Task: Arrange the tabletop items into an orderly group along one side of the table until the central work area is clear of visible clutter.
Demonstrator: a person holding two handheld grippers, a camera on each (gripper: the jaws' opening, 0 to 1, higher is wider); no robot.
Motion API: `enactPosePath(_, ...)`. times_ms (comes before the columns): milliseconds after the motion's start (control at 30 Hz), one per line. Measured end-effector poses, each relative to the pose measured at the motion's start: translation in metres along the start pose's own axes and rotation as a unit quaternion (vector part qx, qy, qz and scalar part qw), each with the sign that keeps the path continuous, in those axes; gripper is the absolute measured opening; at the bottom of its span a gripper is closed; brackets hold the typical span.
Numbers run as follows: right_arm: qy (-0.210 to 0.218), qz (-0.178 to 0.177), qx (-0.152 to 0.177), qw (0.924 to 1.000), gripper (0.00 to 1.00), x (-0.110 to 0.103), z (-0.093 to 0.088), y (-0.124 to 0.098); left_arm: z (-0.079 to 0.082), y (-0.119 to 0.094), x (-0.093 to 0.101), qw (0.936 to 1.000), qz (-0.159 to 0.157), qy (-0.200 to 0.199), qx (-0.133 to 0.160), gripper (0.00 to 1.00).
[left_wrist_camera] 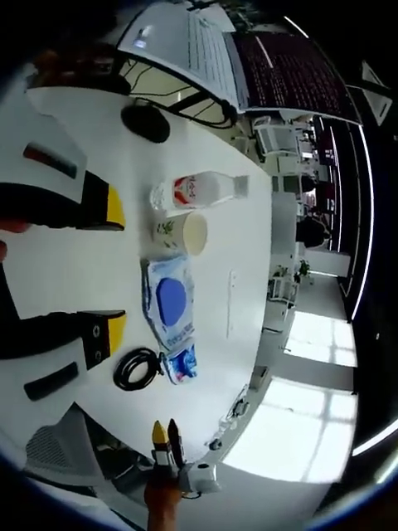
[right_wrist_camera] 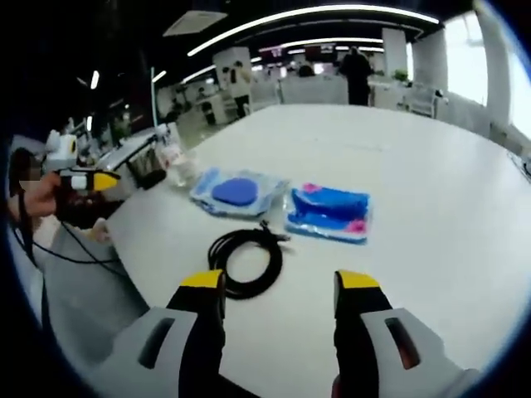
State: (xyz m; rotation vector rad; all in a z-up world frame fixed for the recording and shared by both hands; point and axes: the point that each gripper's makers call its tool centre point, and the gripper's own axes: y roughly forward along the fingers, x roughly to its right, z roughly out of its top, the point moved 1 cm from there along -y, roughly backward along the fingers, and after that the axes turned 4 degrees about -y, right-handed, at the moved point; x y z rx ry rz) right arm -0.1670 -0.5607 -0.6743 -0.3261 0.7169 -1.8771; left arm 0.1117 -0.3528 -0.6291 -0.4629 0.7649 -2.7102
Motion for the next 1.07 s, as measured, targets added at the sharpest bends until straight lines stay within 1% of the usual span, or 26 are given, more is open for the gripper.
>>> enactPosePath(267, -0.001, 0.001, -0.003, 1.0, 0.52, -0.004, -0.002, -0.002, -0.01, -0.003, 0.0, 1.0, -0.001, -0.003, -0.005, 0.37)
enactPosePath(800, -0.001, 0.009, -0.012, 0.9999, 0.54, -0.013, -0.006, 0.0, -0.009, -0.005, 0.001, 1.0, -0.003, -0.004, -0.003, 0.4)
enactPosePath(1067, -0.001, 0.013, -0.022, 0.9997, 0.54, -0.016, -0.013, 0.001, -0.012, -0.006, 0.001, 1.0, -0.002, -0.005, -0.006, 0.41)
